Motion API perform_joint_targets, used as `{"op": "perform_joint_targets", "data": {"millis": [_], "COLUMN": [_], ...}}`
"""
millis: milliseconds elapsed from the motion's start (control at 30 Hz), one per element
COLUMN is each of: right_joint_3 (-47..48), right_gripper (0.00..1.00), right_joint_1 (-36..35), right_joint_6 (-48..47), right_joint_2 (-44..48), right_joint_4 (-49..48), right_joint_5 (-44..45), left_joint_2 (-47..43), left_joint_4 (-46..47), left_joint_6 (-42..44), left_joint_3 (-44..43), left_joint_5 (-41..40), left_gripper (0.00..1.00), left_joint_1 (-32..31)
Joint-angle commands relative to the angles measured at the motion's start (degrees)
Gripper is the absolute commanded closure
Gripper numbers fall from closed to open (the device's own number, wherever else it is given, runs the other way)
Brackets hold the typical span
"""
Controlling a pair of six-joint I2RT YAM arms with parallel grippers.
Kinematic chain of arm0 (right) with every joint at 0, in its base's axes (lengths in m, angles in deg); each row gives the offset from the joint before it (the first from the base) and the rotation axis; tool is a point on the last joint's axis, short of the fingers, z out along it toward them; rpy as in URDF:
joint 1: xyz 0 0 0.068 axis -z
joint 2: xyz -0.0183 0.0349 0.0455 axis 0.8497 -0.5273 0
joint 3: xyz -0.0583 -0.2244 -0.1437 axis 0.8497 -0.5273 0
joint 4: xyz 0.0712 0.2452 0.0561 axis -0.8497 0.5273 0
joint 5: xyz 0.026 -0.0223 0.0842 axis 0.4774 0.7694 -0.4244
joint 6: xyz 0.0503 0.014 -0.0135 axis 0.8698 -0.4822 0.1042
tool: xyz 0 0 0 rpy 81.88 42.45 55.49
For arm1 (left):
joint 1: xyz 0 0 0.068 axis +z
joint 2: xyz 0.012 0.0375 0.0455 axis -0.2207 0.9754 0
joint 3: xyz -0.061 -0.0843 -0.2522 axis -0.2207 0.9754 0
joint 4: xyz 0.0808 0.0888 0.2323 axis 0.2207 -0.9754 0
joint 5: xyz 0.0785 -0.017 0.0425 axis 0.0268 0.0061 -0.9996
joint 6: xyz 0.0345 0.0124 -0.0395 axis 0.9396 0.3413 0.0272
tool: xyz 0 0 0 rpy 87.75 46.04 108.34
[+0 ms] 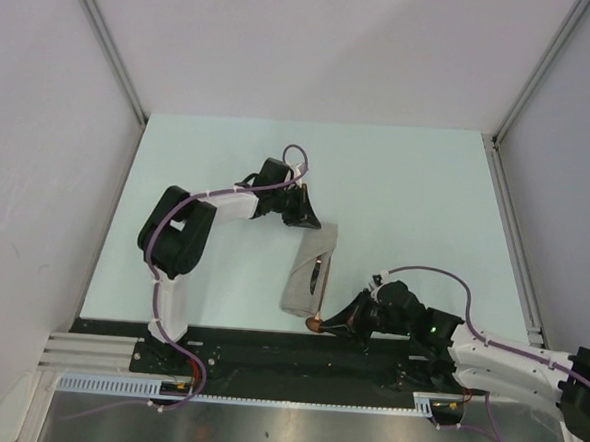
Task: Fold the napkin into a case and place the utensils inside
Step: Insert the spoon into the folded napkin.
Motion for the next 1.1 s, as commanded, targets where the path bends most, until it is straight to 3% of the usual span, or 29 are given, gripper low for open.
{"op": "perform_joint_targets", "data": {"millis": [0, 333, 667, 1067], "right_joint_3": [3.5, 3.3, 4.7, 5.4], "right_gripper": [1.0, 1.0, 1.0, 1.0], "right_joint_1": [-0.3, -0.5, -0.6, 0.4], "right_joint_6": [-2.4, -3.2, -4.3, -3.9], "right_joint_2": [0.8, -14.2, -16.5, -26.9], "right_joint_4": [5.8, -11.9, -12.3, -22.2], "right_joint_5": [3.4, -1.1, -0.5, -4.4], "left_joint_2": [0.6, 1.8, 2.6, 2.8], "left_joint_4": [0.1, -0.9, -1.2, -1.2], "left_joint_6": [0.6, 1.4, 1.3, 0.8], "left_joint_3": [-1.7, -0.9, -0.6, 0.0], "left_joint_5": [-0.3, -1.2, -2.2, -2.5], "left_gripper": [1.0, 1.0, 1.0, 1.0], "left_joint_1": [-0.2, -0.3, -0.3, -0.3]}}
